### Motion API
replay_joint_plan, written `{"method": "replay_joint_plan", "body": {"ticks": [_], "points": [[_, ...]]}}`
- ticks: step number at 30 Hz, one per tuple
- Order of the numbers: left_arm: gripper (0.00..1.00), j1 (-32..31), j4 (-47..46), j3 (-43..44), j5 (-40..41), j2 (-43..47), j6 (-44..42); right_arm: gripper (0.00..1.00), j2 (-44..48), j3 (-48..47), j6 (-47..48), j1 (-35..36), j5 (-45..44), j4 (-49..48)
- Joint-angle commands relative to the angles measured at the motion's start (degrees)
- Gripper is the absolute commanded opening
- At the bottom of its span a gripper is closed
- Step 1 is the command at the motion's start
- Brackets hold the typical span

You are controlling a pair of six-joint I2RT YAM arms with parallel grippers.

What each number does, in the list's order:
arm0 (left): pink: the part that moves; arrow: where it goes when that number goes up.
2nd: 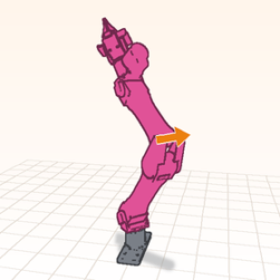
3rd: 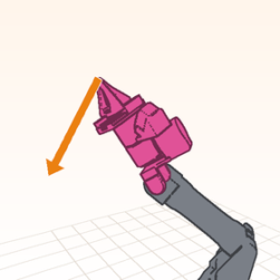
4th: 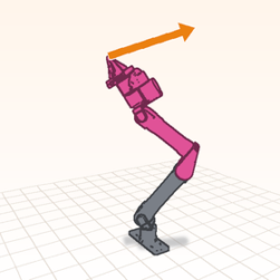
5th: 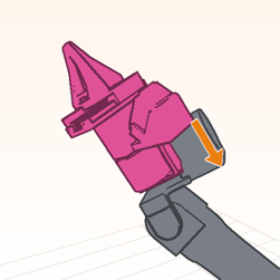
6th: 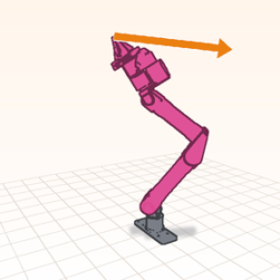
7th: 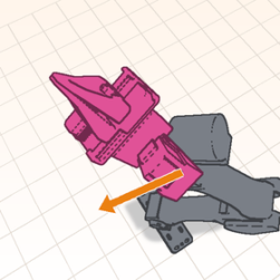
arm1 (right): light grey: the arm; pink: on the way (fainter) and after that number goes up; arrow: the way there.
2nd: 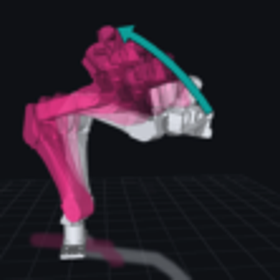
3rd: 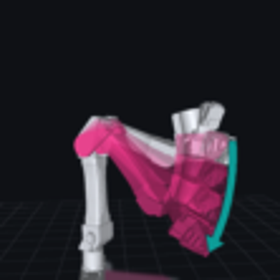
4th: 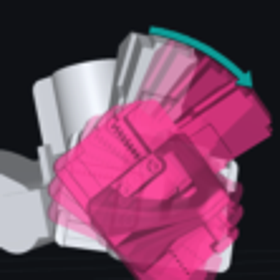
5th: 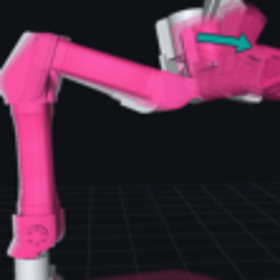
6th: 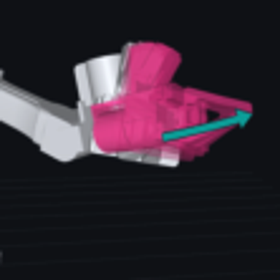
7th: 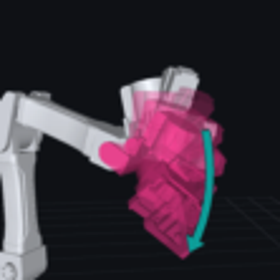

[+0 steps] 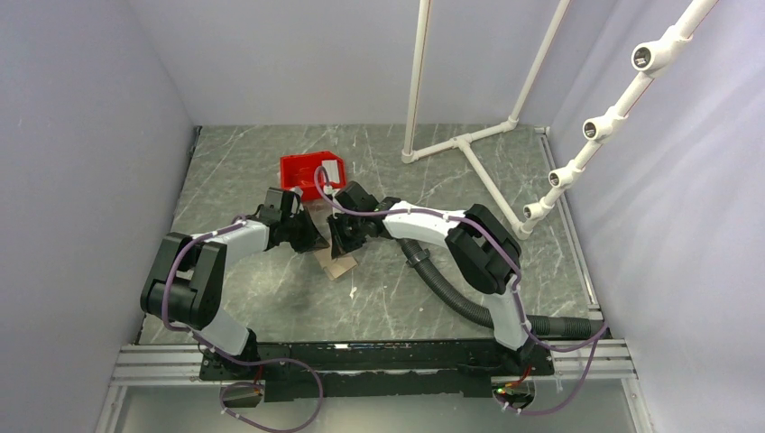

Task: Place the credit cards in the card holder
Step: Close the card holder at the center of the board.

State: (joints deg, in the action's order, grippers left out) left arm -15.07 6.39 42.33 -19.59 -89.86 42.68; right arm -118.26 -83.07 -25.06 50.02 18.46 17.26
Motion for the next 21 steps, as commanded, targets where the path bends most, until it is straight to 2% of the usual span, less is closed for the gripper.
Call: {"method": "replay_joint_plan", "body": {"ticks": [1,7,21], "points": [[0.00,-0.14,3.45,-1.04,2.37,-1.68,-2.20,0.00,1.96,-3.64,1.90,0.17,-1.53,0.20],[0.00,-0.13,3.71,-0.67,2.31,-1.83,-2.37,0.00,0.33,-6.16,2.12,0.17,-2.03,2.46],[0.00,-0.13,3.45,-0.94,2.37,-1.94,-2.39,0.00,-0.10,-1.87,1.16,-0.01,-1.59,1.77]]}}
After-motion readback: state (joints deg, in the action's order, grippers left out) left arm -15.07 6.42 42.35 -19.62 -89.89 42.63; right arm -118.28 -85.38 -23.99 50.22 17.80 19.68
